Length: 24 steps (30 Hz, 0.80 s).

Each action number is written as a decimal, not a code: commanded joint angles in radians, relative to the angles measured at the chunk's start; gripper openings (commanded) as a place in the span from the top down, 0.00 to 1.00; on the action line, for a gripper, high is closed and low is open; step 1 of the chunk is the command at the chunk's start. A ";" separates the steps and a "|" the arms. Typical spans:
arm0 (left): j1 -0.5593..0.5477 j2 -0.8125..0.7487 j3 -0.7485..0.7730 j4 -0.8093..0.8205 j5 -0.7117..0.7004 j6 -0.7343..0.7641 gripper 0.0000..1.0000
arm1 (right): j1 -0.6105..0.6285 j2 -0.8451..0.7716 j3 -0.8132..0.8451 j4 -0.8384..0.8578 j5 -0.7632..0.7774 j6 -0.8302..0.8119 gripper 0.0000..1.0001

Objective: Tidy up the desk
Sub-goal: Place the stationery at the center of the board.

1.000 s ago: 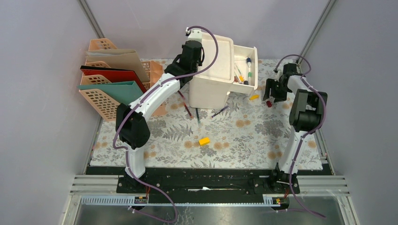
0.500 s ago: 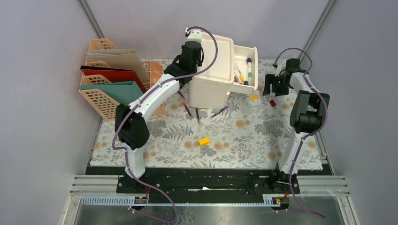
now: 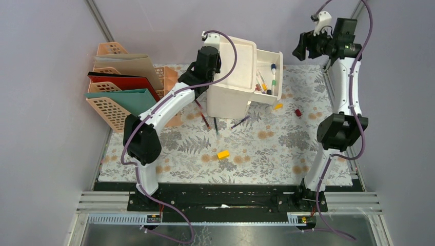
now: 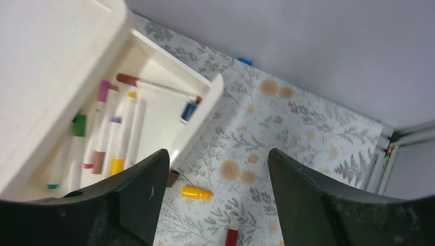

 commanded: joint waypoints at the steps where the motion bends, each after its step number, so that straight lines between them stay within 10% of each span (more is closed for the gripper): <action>1: -0.017 -0.086 0.014 0.266 0.028 -0.036 1.00 | 0.116 0.019 0.111 -0.094 -0.025 -0.021 0.24; 24: -0.042 -0.086 0.039 0.235 -0.014 -0.108 1.00 | 0.367 0.212 0.171 -0.096 0.594 -0.076 0.48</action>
